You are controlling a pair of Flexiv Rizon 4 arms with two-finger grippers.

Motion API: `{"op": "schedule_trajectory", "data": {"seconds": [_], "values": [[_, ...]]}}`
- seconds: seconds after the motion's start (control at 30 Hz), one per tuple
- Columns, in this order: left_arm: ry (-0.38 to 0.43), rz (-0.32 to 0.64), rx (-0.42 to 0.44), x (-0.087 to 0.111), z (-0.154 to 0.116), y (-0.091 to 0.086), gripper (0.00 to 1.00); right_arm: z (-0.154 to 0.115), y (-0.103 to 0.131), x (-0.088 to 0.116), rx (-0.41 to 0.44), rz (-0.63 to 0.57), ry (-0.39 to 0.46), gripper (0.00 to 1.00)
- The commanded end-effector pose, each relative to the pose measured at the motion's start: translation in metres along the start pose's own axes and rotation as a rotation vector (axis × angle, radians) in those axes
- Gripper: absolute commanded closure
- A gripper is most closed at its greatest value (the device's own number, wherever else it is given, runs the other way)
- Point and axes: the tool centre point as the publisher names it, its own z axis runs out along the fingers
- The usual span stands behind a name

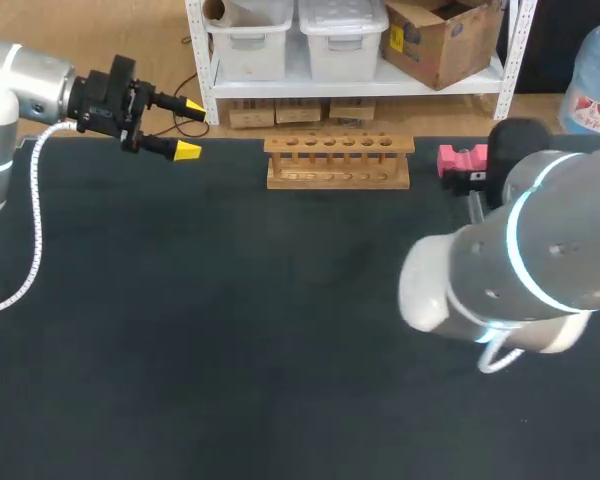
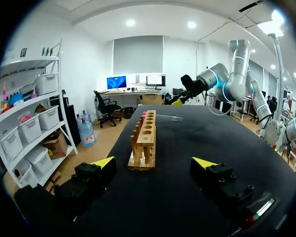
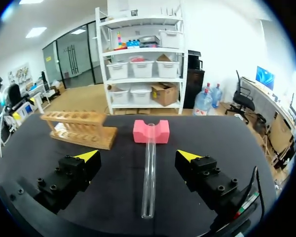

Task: Grasp the test tube, adjust it, and insert it.

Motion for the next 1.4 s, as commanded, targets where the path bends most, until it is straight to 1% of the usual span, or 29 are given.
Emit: {"op": "schedule_trajectory", "data": {"seconds": [0.03,0.3,0.57,0.83,1.2,1.4], "values": [[0.001,0.0,0.001,0.0,0.0,0.001,0.0,0.015,-0.001,0.002,0.623,-0.004,0.012,0.0],[0.001,0.0,0.001,0.0,0.0,0.001,0.0,0.027,-0.004,0.017,0.598,-0.025,0.05,0.0],[0.001,0.0,0.001,0.0,0.0,0.001,0.0,0.037,-0.012,0.03,0.589,-0.026,0.069,0.0],[0.001,0.0,0.001,0.0,0.0,0.001,0.0,0.043,-0.015,0.033,0.559,-0.024,0.089,0.0],[0.001,0.0,0.001,0.0,0.0,0.001,0.0,0.043,-0.017,0.03,0.538,-0.016,0.098,0.0],[0.001,0.0,0.001,0.0,0.0,0.001,0.0,0.044,-0.02,0.032,0.527,0.003,0.111,0.0]]}}
